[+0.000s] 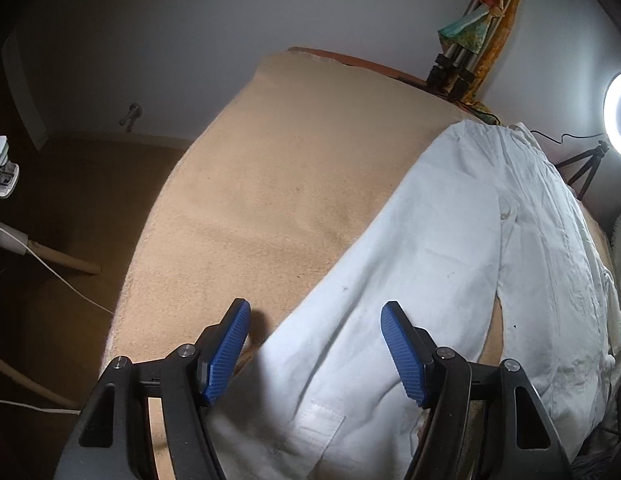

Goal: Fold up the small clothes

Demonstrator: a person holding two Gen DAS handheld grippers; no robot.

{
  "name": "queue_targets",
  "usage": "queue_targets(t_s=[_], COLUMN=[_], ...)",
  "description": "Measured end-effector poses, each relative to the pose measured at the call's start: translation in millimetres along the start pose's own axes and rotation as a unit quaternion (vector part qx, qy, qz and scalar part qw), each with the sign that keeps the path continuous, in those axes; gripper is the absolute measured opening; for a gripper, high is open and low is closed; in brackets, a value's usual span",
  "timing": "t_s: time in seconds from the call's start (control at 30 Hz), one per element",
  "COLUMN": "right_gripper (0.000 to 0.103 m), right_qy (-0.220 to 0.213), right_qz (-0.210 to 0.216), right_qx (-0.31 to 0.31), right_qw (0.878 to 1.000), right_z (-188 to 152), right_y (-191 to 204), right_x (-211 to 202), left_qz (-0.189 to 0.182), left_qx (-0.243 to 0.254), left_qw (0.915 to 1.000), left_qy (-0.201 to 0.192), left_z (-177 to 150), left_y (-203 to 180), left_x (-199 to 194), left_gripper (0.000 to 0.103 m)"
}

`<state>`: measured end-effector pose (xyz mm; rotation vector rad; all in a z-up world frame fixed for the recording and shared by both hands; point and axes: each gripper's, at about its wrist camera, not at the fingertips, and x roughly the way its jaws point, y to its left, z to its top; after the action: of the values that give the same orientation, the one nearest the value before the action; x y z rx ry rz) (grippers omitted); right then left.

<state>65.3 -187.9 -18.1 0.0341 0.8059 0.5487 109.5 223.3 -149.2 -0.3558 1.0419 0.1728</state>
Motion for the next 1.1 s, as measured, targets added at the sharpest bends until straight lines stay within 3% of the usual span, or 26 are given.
queue_targets(t_s=[0.2, 0.23, 0.3, 0.37, 0.43, 0.57, 0.7, 0.8, 0.97, 1.1], right_gripper=[0.086, 0.086, 0.086, 0.086, 0.086, 0.086, 0.086, 0.086, 0.086, 0.086], right_qy=[0.001, 0.003, 0.006, 0.009, 0.01, 0.005, 0.002, 0.004, 0.003, 0.006], right_qz=[-0.008, -0.014, -0.017, -0.015, -0.013, -0.019, -0.028, -0.031, -0.034, -0.035], right_qx=[-0.034, -0.041, -0.046, -0.046, -0.048, -0.056, -0.056, -0.045, -0.038, -0.031], right_qw=[0.999, 0.999, 0.999, 0.999, 0.999, 0.998, 0.998, 0.998, 0.999, 0.999], right_z=[-4.0, -5.0, -6.3, -8.0, -9.2, -11.0, -12.0, -11.8, -11.3, -10.6], right_y=[10.4, 12.3, 14.3, 16.1, 17.1, 19.0, 14.8, 9.8, 5.1, 0.4], right_x=[2.0, 3.6, 6.1, 7.8, 8.2, 3.9, 0.8, 1.1, 1.3, 3.1], left_qz=[-0.016, -0.014, -0.012, -0.041, -0.06, -0.073, -0.119, -0.15, -0.196, -0.221], left_qx=[0.005, 0.01, 0.009, -0.009, -0.024, -0.012, -0.013, 0.012, 0.075, 0.123], left_qw=[0.9997, 0.9997, 0.9997, 0.999, 0.9979, 0.9972, 0.9922, 0.987, 0.976, 0.9671], left_qy=[0.017, 0.018, 0.018, 0.017, 0.011, -0.008, -0.037, -0.055, -0.057, -0.033], left_z=[-2.5, -2.4, 0.6, 4.7, 8.6, 10.4, 13.9, 15.2, 3.0, -15.4], left_y=[-1.0, -3.1, -4.6, -1.4, -1.3, -13.4, -33.8, -60.1, -117.0, -164.1], left_x=[10.4, 10.0, 10.0, 8.7, 7.6, -0.7, -26.6, -46.4, -65.4, -60.9], left_gripper=[0.068, 0.062, 0.039, 0.006, 0.0, 0.0, 0.0, 0.0, 0.0, 0.0])
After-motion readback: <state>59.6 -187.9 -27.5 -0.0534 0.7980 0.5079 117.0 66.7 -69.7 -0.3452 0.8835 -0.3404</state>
